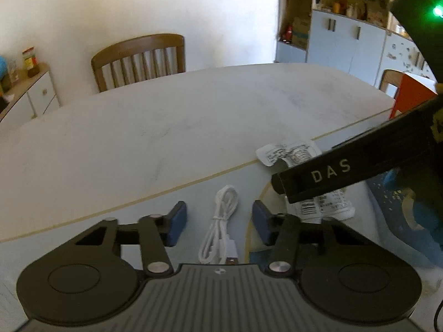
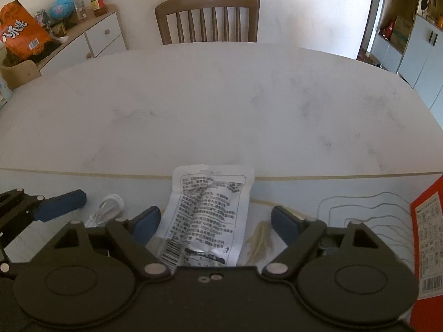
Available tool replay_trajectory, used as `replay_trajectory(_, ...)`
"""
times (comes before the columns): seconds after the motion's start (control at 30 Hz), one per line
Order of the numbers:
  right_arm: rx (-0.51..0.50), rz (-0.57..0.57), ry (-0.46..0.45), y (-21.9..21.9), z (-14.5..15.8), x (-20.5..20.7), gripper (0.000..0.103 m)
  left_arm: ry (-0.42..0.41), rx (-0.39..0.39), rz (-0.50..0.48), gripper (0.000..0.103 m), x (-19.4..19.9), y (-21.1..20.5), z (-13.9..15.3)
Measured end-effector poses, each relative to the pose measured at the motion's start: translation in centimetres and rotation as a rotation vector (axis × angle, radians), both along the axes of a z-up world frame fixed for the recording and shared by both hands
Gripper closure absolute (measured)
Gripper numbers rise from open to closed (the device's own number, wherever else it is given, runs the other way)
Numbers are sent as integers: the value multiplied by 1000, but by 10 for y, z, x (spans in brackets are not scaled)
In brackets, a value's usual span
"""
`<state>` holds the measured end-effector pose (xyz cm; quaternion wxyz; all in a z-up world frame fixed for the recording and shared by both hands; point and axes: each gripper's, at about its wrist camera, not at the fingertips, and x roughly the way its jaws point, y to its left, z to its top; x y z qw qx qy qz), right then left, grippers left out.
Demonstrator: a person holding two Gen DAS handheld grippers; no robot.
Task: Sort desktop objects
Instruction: 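Grasp the white cable with the left tool while the right tool grasps the clear packet, then lift and carry the white cable and clear packet over the shoebox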
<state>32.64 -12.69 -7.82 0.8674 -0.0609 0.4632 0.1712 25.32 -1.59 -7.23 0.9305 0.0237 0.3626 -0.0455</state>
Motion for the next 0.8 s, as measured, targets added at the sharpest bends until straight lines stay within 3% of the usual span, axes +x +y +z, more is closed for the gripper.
replay_trajectory(0.1, -6, 8, -6, 0, 0, -1, 24, -1, 2, -17, 82, 0, -4, 1)
replay_trajectory(0.2, -6, 18, -10, 0, 1, -4, 35, -7, 2, -17, 88, 1, -5, 1)
replay_trajectory(0.47, 2, 9, -16, -3, 5, -6, 43, 10, -27, -6, 93, 6, -1, 5)
replay_trajectory(0.8, 3, 5, -28, -10, 18, -13, 45, 17, -100, 22, 93, 3, 9, 18)
